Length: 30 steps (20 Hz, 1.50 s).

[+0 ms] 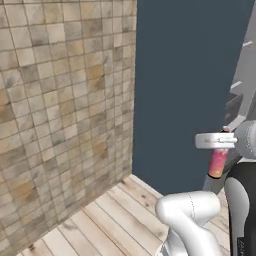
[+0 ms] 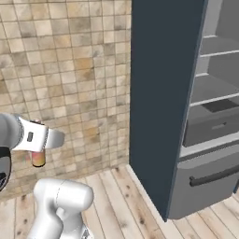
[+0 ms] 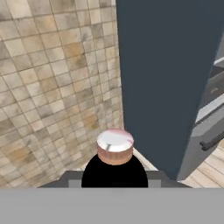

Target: Open the fridge, grab two sodas, and place both sodas inside the bowl with ice on the dining counter.

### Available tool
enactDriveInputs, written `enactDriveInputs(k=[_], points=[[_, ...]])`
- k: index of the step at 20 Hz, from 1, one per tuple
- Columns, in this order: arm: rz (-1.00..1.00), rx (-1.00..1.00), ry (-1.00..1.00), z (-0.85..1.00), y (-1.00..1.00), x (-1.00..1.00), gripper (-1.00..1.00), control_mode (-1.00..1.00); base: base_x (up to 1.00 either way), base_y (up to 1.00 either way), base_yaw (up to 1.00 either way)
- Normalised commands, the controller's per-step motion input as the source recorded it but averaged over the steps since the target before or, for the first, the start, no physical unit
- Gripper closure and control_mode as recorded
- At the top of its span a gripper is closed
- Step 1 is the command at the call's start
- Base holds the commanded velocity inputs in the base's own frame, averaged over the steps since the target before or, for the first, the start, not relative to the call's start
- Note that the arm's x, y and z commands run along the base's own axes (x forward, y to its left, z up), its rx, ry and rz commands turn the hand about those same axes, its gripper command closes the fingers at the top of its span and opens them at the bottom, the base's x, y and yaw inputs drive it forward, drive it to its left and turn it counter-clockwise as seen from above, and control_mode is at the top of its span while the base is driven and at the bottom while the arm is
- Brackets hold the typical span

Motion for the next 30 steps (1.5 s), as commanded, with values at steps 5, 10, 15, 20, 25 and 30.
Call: enactDriveInputs(k=[5, 10, 15, 20, 25, 30], points=[[0.00, 0.00, 0.00, 0.00, 0.00, 0.00, 1.00, 1.00, -0.84, 0.28, -0.53], [0.00, 0.00, 0.00, 0.00, 0.00, 0.00, 1.00, 1.00, -1.00, -0.07, -0.38], [0.00, 0.00, 0.00, 0.00, 0.00, 0.00, 1.00, 1.00, -0.99, -0.39, -0.29], [0.00, 0.00, 0.00, 0.00, 0.00, 0.00, 1.00, 1.00, -0.89, -0.61, -0.23], [0.00, 0.00, 0.00, 0.00, 0.00, 0.00, 1.00, 1.00, -0.79, -0.70, -0.23], [0.00, 0.00, 0.00, 0.00, 0.00, 0.00, 1.00, 1.00, -0.68, -0.70, -0.28]])
